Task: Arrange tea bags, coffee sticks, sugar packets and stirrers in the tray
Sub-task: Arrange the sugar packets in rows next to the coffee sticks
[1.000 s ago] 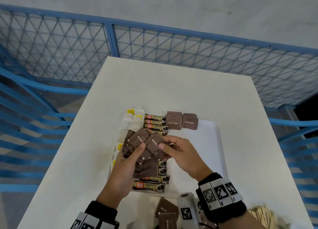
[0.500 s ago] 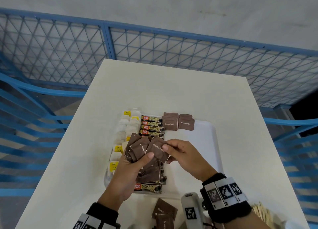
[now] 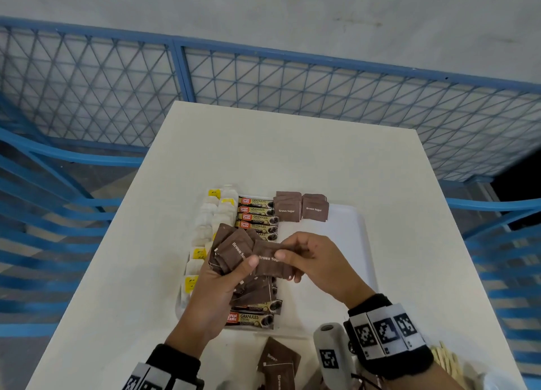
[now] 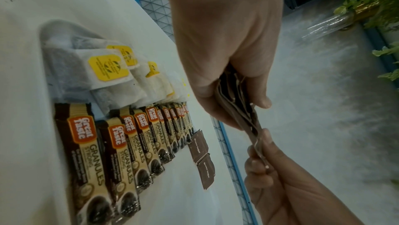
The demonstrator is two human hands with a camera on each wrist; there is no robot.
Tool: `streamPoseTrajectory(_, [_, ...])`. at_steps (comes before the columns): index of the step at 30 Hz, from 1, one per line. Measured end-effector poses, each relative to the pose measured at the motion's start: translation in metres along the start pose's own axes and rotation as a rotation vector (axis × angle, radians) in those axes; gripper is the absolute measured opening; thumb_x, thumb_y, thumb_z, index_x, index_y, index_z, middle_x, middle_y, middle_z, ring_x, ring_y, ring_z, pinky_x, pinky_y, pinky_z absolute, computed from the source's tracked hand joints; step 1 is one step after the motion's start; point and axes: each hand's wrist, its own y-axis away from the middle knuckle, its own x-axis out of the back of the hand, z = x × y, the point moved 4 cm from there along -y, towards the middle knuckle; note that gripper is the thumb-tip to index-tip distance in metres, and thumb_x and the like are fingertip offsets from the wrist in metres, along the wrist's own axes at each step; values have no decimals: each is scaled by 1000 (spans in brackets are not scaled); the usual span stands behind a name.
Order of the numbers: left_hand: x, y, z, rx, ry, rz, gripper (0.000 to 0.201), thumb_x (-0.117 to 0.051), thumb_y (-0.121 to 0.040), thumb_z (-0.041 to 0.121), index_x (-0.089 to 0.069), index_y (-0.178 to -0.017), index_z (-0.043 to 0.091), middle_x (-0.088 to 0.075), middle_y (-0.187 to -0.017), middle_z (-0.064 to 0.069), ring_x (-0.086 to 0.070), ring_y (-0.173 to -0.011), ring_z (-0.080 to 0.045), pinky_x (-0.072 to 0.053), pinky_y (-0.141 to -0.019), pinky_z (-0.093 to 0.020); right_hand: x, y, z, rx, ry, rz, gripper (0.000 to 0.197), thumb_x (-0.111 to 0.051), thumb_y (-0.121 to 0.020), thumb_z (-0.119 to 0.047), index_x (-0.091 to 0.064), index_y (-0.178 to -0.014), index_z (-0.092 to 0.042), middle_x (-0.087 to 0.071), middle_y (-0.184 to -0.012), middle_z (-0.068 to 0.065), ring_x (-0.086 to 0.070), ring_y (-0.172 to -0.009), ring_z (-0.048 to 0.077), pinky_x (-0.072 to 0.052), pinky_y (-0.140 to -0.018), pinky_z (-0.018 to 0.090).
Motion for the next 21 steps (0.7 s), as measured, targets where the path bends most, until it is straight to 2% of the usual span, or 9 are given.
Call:
streamPoseTrajectory(2, [-2,0,1,-13,4,17,44,-67,-71,8,-61,-114,7,-72,-99,-12,-69,-90,-28,-58,-62,-38,-2,0,0,-4,-43,35,4,-66,-83,-8,-65,-85,-11,-64,-64,-1,-56,-53,19,-47,-48,21])
streamPoseTrajectory(4, [-1,-1,1,-22,21,54,37,-65,-76,2,-61,-113,4,-71,-100,-14,-69,-90,-29,-58,-59,-37,-3,1,2,-31,-133,71,9,-66,-82,-5,-64,-90,-9,-63,-69,2,-55,-56,15,-47,-51,20])
streamPoseTrajectory(7, [0,0,3,-37,42,99,26,-61,-82,-3,-65,-105,10,-74,-85,-5,-70,-77,-25,-54,-48,-31,-8,5,9,-95,-277,46,16,-65,-81,0,-63,-94,-9,-62,-72,3,-61,-64,12,-50,-57,20])
streamPoseTrajectory(11, [0,1,6,-48,41,114,32,-60,-83,-2,-60,-115,3,-68,-89,-15,-66,-67,-27,-45,-37,-23,-11,6,16,-152,-308,44,11,-62,-84,0,-64,-93,-5,-66,-77,8,-64,-65,12,-52,-60,21])
streamPoseTrajectory(15, [2,-2,1,-27,39,92,34,-61,-83,1,-60,-117,8,-69,-95,-14,-67,-74,-27,-51,-43,-28,-6,1,20,-162,-275,58,6,-58,-87,-2,-62,-89,-6,-66,-79,9,-62,-66,11,-52,-61,20])
streamPoseTrajectory(17, [5,-4,0,-14,50,85,28,-61,-83,1,-63,-109,9,-69,-92,-12,-67,-77,-26,-53,-47,-30,5,-4,24,-165,-237,85,5,-57,-88,-2,-60,-89,-7,-67,-77,6,-62,-66,10,-51,-62,20])
streamPoseTrajectory(19, [9,-5,-2,-5,57,70,21,-61,-81,2,-65,-100,10,-71,-86,-8,-69,-80,-23,-56,-55,-35,24,-10,33,-169,-172,161,6,-57,-89,-2,-59,-88,-8,-67,-76,4,-61,-66,10,-50,-61,19])
streamPoseTrajectory(21, [13,-6,-4,-3,55,68,21,-62,-78,6,-65,-98,10,-72,-86,-8,-71,-80,-22,-56,-57,-37,46,-17,45,-187,-143,289,10,-57,-88,1,-58,-85,-9,-65,-75,4,-59,-65,13,-49,-58,17])
